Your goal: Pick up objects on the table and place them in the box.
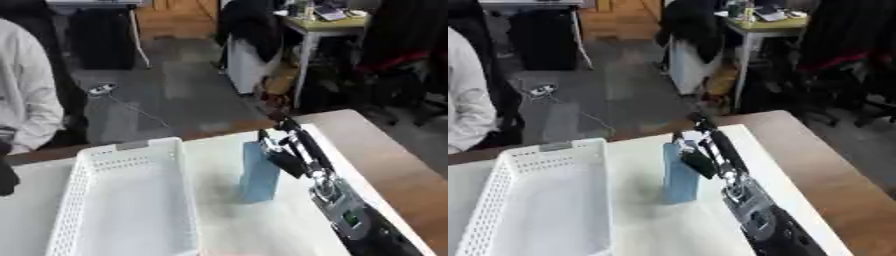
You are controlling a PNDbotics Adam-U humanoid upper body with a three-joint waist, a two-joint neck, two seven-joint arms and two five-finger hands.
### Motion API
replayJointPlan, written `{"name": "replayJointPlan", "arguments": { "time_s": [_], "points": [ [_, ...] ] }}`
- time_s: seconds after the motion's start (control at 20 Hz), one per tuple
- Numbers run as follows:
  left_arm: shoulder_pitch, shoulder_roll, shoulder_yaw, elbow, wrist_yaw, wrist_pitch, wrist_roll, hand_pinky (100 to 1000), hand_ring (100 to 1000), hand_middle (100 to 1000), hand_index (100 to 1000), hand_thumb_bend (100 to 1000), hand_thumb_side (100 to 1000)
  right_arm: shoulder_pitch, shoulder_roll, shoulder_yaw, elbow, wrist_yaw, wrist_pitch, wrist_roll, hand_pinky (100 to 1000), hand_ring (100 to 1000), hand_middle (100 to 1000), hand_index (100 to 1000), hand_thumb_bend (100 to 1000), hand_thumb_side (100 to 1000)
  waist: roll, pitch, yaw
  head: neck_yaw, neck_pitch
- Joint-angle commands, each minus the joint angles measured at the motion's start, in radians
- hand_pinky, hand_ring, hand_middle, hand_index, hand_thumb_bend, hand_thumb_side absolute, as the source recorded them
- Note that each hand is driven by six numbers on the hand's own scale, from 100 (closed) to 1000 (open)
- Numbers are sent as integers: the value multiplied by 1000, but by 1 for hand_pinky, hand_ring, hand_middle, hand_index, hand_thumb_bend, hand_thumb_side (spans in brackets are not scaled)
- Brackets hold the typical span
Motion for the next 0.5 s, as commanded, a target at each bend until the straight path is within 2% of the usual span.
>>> {"name": "replayJointPlan", "arguments": {
  "time_s": [0.05, 0.5],
  "points": [
    [-17, 12, 1, -17, 3, -2, -4, 530, 479, 713, 865, 778, 950, -18, -9, 2, 8, 10, -12, 4, 711, 891, 1000, 981, 203, 854, 1, -7, 2, 2, -14],
    [-19, 11, 0, -17, 5, 0, -8, 532, 479, 713, 864, 778, 950, -19, -12, -1, 33, 21, -27, 6, 720, 896, 1000, 986, 196, 858, 0, -7, 5, 9, -14]
  ]
}}
